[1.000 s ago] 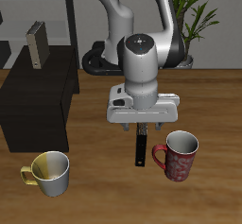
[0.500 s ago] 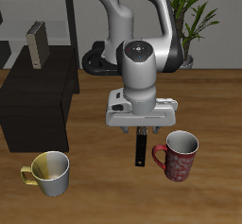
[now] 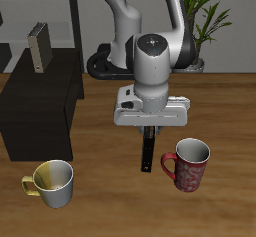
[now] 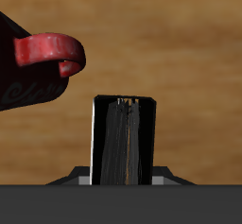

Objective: Yellow book upright top shelf and black book top region shelf and red mug top shelf

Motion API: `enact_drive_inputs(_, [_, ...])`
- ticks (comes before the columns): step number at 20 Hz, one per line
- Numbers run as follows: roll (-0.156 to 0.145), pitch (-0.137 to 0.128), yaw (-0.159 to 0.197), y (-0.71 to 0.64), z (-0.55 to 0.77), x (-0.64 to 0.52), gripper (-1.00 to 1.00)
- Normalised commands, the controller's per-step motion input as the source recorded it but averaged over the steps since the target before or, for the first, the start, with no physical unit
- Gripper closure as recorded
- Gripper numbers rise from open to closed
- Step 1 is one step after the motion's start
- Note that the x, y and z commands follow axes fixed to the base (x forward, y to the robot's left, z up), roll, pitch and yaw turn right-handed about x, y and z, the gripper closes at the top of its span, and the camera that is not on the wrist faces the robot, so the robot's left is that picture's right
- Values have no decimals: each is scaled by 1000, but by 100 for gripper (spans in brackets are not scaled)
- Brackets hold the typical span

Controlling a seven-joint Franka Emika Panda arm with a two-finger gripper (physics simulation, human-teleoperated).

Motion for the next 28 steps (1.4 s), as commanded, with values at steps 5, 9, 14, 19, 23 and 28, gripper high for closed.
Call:
enact_drive_inputs(5, [-104, -60, 58, 79, 229, -185, 100])
enact_drive_inputs(9, [-47, -31, 12, 33, 184, -293, 100])
enact_drive_inputs(14, [-156, -31, 85, 153, 209, -502, 100])
enact_drive_inputs(19, [-151, -80, 85, 230, 200, -586, 100])
enact_drive_inputs(23, [-146, 15, -15, -11, 96, -259, 100])
enact_drive_inputs(28, [-278, 19, 22, -161, 10, -93, 100])
